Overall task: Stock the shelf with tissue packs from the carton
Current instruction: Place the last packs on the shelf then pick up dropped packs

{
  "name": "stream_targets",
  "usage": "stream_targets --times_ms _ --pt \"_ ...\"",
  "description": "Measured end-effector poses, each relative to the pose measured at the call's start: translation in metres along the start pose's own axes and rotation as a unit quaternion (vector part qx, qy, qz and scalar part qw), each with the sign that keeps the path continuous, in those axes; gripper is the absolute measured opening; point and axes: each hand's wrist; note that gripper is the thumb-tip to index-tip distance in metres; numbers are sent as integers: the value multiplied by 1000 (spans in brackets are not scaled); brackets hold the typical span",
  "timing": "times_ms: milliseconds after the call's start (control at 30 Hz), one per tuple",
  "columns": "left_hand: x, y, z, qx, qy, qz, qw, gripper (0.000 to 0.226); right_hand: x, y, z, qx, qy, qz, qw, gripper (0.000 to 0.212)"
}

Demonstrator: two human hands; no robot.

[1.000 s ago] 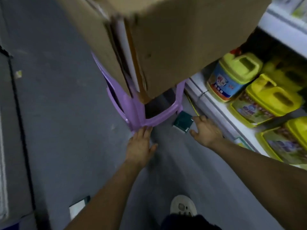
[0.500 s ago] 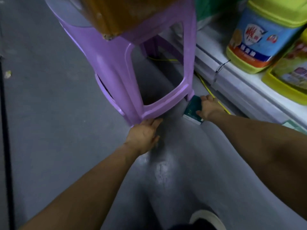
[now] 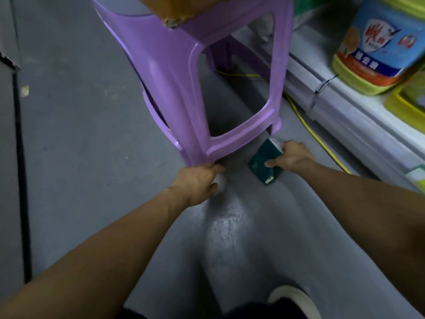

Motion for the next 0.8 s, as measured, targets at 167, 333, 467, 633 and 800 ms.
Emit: stream_targets --times_ms 167,333,467,633,800 --pt "43 14 -18 66 -44 -39 996 60 55 10 -31 -49 -74 -106 990 50" --pt "97 33 -47 144 -118 -27 982 59 108 30 -73 -41 -150 -194 969 38" --pt "144 53 -70 205 -179 -22 962 60 141 55 -115 4 -222 -218 950 20" --pt "225 100 -92 290 -297 -29 909 64 170 92 -165 114 -264 -247 925 23" --pt "288 157 -95 271 -461 -58 843 90 202 119 -207 164 -309 -269 897 19"
Point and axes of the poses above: each hand's wrist, its own x-axis away from the middle knuckle, its own y-axis out of the palm, z = x × y, and after that the axes turned 10 degrees about y, right-handed
